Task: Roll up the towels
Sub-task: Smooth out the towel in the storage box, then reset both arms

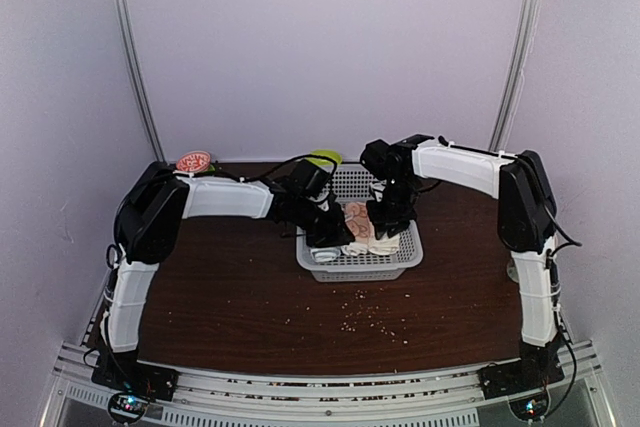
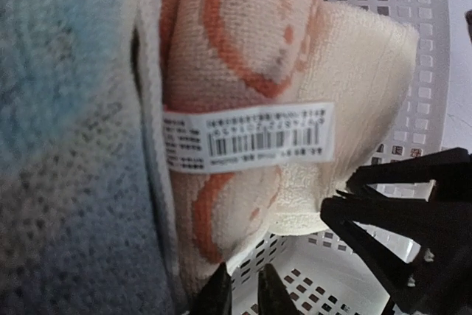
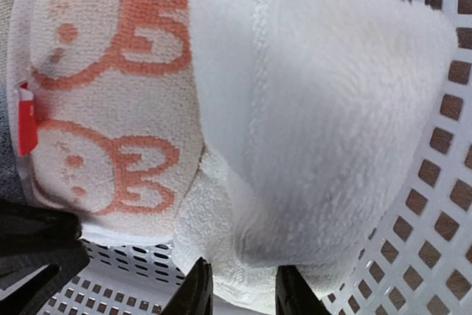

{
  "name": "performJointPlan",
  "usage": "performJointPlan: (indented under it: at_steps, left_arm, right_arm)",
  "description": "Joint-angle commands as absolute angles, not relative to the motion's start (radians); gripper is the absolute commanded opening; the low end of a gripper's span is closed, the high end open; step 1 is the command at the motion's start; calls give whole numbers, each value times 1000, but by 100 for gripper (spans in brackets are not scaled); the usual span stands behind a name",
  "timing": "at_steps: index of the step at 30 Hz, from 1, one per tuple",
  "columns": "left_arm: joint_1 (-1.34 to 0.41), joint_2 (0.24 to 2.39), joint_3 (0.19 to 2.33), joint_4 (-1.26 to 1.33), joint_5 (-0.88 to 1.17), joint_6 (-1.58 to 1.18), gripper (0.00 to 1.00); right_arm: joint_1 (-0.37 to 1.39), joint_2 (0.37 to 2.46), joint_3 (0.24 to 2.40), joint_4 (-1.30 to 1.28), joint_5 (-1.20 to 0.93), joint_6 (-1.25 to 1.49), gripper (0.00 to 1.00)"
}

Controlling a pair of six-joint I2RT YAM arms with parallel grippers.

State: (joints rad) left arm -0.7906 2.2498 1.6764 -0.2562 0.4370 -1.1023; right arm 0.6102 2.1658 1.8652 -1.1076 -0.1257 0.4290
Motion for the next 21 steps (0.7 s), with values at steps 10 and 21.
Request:
performJointPlan:
  at_steps: [10, 21]
  left_arm:
    - [-793, 2091, 1670, -313, 463, -1060, 28]
    - [-798, 1817, 1610, -526, 257, -900, 40]
  right_arm:
    - [583, 2099, 1897, -1049, -148, 443, 45]
    - [583, 1914, 1920, -982, -106, 428, 56]
